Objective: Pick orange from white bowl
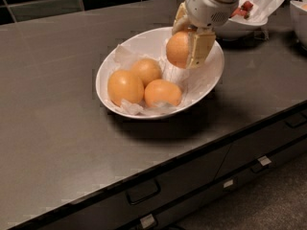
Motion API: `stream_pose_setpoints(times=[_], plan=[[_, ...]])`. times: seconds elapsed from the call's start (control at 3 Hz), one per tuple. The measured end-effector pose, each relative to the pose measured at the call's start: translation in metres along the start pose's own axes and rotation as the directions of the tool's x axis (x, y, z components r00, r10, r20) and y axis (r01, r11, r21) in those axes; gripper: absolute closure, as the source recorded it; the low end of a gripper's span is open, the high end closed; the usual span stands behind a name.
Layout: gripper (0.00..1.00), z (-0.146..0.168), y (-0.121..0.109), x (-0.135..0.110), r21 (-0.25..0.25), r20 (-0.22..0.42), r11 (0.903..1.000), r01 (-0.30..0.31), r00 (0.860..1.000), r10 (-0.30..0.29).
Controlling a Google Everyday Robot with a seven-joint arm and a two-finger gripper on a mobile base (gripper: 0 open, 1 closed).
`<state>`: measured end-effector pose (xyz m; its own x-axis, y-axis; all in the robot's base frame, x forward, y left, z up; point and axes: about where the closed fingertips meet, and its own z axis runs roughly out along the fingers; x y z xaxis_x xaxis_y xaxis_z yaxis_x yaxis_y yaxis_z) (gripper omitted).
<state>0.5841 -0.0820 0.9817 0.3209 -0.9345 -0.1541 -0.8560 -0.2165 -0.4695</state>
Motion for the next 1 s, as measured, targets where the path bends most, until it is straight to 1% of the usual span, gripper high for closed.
stream_pose_setpoints(times=[0.33, 0.67, 1.0], plan=[[1.00, -0.032, -0.009, -0.006, 0.068, -0.036, 0.9975, 0.019, 0.999, -0.017], [1.00, -0.067, -0.016, -0.018, 0.133, -0.046, 0.9899, 0.050, 0.998, -0.044], [1.00, -0.094, -0.021, -0.028, 0.184, -0.055, 0.9802, 0.073, 0.996, -0.064]])
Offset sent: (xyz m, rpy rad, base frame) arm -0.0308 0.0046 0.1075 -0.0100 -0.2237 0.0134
